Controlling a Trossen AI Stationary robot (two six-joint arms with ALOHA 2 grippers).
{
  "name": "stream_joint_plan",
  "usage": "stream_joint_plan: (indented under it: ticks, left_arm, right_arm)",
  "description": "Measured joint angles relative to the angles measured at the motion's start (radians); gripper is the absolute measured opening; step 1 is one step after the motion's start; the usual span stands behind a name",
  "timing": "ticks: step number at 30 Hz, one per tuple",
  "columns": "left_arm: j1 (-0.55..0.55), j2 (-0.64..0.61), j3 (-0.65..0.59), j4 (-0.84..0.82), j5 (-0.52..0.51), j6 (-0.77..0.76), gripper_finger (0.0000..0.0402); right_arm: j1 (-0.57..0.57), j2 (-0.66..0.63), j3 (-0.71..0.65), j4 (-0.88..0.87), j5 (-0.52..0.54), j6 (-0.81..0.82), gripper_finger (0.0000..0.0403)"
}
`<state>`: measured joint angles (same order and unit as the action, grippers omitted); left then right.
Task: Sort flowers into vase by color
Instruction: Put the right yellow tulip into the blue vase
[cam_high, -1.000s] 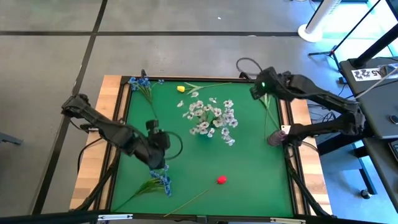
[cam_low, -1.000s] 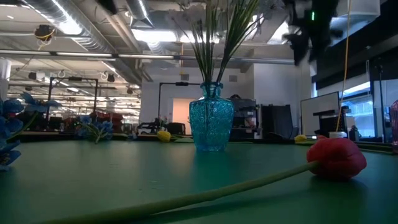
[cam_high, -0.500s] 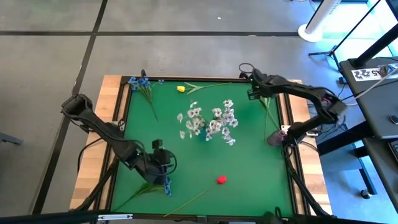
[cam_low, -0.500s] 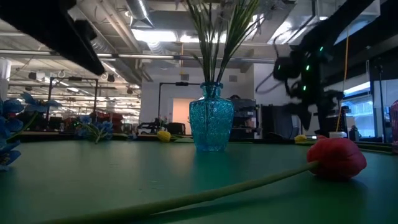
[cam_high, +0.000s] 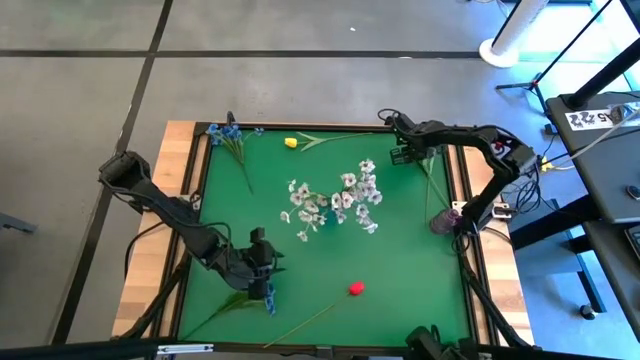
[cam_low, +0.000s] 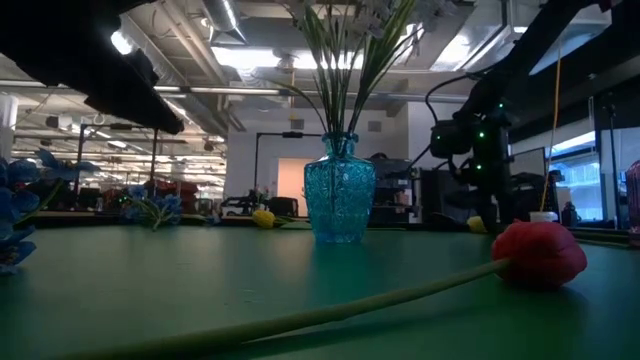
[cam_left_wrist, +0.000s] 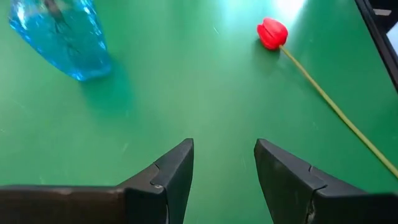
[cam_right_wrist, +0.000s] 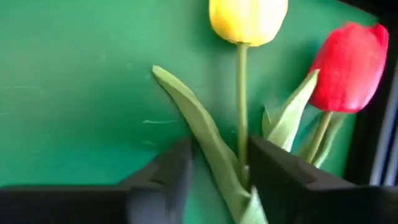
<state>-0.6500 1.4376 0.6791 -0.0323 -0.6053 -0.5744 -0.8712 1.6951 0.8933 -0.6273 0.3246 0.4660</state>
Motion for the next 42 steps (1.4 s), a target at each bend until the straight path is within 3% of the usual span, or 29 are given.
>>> stream_joint_plan:
  ticks: [6,14,18,24,28,31,42]
  left_arm:
    - [-0.008,0.000,0.000,0.067,-0.041,0.062,0.0166]
    - [0.001,0.000,0.000,0.106,-0.069,0.088,0.0166]
    - [0.011,0.000,0.000,0.133,-0.088,0.088,0.0166]
    - [0.029,0.000,0.000,0.187,-0.119,0.089,0.0166]
    - [0.042,0.000,0.000,0.200,-0.119,0.089,0.0166]
    - [0.061,0.000,-0.001,0.217,-0.120,0.096,0.0166]
    - [0.169,0.000,-0.001,0.192,-0.107,0.213,0.0166]
  right_arm:
    - [0.011,-0.017,-0.005,0.026,-0.048,-0.028,0.0014]
    - [0.150,-0.302,-0.005,0.192,-0.105,-0.074,0.0016]
    - [0.329,-0.517,-0.025,0.388,-0.114,-0.075,0.0008]
    - [0.713,-0.698,-0.234,1.007,-0.027,-0.159,0.0007]
    - [0.891,-0.674,-0.361,1.448,0.068,-0.286,0.0008]
    - [0.936,-0.630,-0.375,1.630,0.096,-0.385,0.0009]
    - [0.937,-0.404,-0.247,1.739,0.095,-0.422,0.0003]
